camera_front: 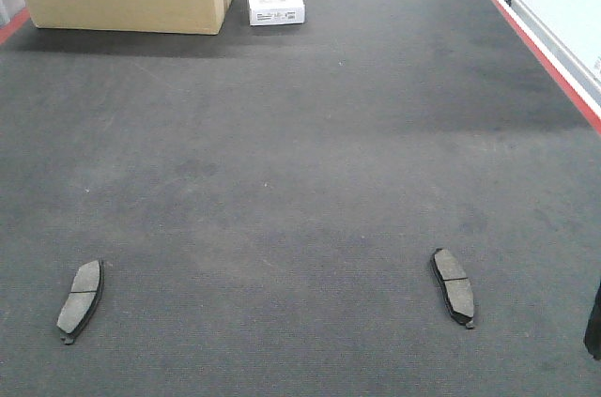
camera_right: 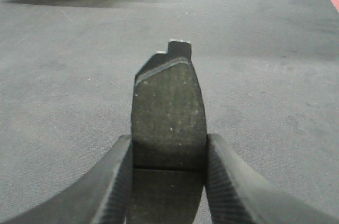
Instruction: Move and align brake pads A on conveyor
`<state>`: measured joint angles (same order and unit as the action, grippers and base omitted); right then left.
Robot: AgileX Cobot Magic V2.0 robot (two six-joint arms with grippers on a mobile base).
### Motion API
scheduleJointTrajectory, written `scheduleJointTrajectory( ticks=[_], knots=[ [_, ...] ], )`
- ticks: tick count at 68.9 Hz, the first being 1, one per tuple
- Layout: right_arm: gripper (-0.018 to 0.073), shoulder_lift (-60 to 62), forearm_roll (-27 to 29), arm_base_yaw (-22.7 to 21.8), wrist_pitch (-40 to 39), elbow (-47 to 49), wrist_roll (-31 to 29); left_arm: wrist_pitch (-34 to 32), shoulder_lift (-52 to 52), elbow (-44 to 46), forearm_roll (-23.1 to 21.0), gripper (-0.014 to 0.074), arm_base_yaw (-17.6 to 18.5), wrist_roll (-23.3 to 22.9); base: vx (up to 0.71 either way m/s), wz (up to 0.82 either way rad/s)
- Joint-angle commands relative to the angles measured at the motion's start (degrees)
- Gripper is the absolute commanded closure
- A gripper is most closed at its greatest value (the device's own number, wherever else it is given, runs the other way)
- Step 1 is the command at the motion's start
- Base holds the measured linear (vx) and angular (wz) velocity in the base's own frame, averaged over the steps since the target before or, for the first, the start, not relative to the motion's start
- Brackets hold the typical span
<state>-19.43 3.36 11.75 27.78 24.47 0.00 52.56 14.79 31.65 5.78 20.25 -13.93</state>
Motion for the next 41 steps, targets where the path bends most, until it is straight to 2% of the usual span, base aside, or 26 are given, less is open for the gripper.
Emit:
scheduleJointTrajectory(
  ticks=[1,19,24,30,41],
  knots=[
    [0.0564,-0.3,-0.3,-0.2,-5.8,1.8,0.0,-5.2,0.8,1.6,0.1,0.0603,0.2,-0.6,0.00,0.00],
    [0.0564,-0.3,-0.3,-0.2,-5.8,1.8,0.0,-7.5,1.0,1.6,-0.4,0.0603,0.2,-0.7,0.00,0.00],
    [0.0564,-0.3,-0.3,-0.2,-5.8,1.8,0.0,-7.6,2.3,2.2,-0.3,0.0603,0.2,-3.2,0.00,0.00],
    [0.0564,-0.3,-0.3,-0.2,-5.8,1.8,0.0,-7.1,7.2,3.9,0.3,0.0599,0.2,-6.8,0.00,0.00],
    [0.0564,-0.3,-0.3,-0.2,-5.8,1.8,0.0,-6.1,20.8,9.9,0.1,0.0592,0.2,-6.6,0.00,0.00]
  ],
)
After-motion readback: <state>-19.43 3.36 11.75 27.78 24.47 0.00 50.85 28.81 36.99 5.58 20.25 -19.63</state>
